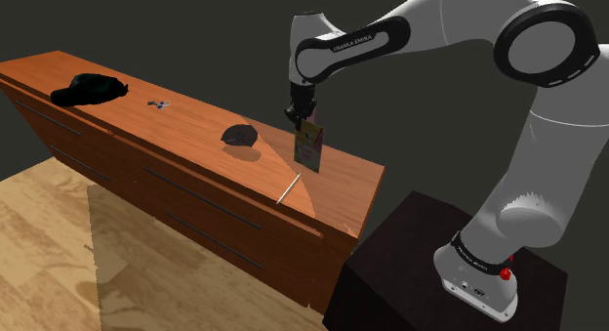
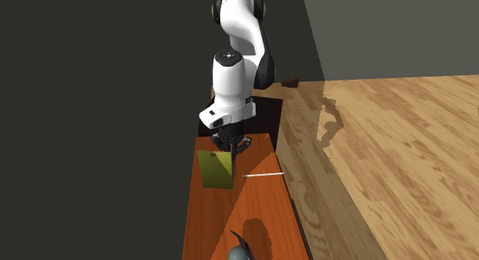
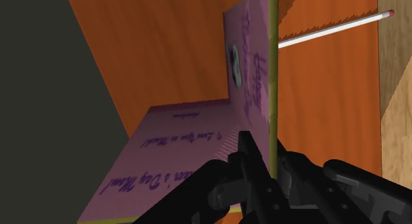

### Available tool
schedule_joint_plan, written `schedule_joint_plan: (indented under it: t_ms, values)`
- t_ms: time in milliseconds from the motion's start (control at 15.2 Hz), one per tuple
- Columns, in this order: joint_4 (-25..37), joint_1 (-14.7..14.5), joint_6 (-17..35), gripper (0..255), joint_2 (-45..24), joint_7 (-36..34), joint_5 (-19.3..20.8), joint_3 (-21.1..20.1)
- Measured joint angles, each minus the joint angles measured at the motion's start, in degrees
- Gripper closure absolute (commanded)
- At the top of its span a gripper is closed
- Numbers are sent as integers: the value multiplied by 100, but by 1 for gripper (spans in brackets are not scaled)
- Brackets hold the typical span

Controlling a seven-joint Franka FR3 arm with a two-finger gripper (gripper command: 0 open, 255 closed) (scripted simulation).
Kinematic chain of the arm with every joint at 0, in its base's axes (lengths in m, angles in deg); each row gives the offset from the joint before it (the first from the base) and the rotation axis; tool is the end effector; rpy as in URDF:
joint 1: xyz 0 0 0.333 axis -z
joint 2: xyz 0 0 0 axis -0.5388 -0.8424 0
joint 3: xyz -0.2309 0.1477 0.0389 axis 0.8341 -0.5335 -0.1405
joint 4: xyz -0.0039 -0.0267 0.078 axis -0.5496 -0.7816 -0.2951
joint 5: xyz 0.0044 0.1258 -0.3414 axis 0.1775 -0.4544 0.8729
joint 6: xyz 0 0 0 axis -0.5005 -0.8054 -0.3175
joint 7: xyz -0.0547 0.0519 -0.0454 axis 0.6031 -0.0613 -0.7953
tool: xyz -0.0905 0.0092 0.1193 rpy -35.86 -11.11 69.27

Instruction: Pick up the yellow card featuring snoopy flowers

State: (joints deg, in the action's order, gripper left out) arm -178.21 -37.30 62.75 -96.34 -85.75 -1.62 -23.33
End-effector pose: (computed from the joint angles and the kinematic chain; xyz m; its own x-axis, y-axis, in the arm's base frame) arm 0.5804 0.1047 0.3375 0.9990 0.0441 0.0116 0.0441 -0.9990 -0.0007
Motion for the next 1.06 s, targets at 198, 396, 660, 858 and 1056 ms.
schedule_joint_plan:
  t_ms: [198, 396, 660, 858, 1056]
  values:
    - [70, 0, -137, 255, 68, 2, -9, -4]
    - [223, -4, -337, 255, 116, 1, -16, -8]
    - [446, 0, -621, 255, 178, 14, -26, -9]
    - [567, 6, -822, 255, 259, 26, -36, -9]
    - [773, 6, -1031, 255, 263, 32, -39, -9]
